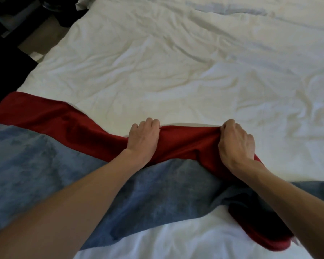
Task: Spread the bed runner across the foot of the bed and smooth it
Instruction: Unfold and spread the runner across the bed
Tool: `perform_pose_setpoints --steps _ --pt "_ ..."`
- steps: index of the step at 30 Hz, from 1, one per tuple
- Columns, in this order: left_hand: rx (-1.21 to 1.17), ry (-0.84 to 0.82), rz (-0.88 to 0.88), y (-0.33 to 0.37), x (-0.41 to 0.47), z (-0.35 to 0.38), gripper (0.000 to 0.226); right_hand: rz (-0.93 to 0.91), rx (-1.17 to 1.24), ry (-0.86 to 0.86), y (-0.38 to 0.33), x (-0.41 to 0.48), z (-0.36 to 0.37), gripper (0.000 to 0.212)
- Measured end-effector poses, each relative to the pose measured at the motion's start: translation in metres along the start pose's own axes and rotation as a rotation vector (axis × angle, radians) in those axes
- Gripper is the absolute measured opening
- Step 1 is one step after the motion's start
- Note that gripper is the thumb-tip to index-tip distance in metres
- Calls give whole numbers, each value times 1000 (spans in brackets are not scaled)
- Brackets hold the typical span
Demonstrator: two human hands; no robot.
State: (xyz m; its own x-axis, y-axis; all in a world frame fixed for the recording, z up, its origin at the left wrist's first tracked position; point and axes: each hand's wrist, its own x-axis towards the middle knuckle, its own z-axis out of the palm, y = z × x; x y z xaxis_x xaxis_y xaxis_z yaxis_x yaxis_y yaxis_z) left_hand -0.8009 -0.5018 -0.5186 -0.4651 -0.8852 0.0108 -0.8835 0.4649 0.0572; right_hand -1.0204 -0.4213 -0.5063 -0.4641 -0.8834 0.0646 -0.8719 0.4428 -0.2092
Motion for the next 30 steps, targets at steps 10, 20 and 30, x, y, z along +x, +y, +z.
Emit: perform_pose_setpoints --steps 10,20,30 --pt "103 58 -46 14 49 35 12 -78 -250 -43 23 26 34 13" --pt "-40 43 -85 21 24 44 28 -101 7 -90 15 3 37 34" --pt "-208 122 86 43 -45 5 31 -350 283 -56 -21 -76 2 24"
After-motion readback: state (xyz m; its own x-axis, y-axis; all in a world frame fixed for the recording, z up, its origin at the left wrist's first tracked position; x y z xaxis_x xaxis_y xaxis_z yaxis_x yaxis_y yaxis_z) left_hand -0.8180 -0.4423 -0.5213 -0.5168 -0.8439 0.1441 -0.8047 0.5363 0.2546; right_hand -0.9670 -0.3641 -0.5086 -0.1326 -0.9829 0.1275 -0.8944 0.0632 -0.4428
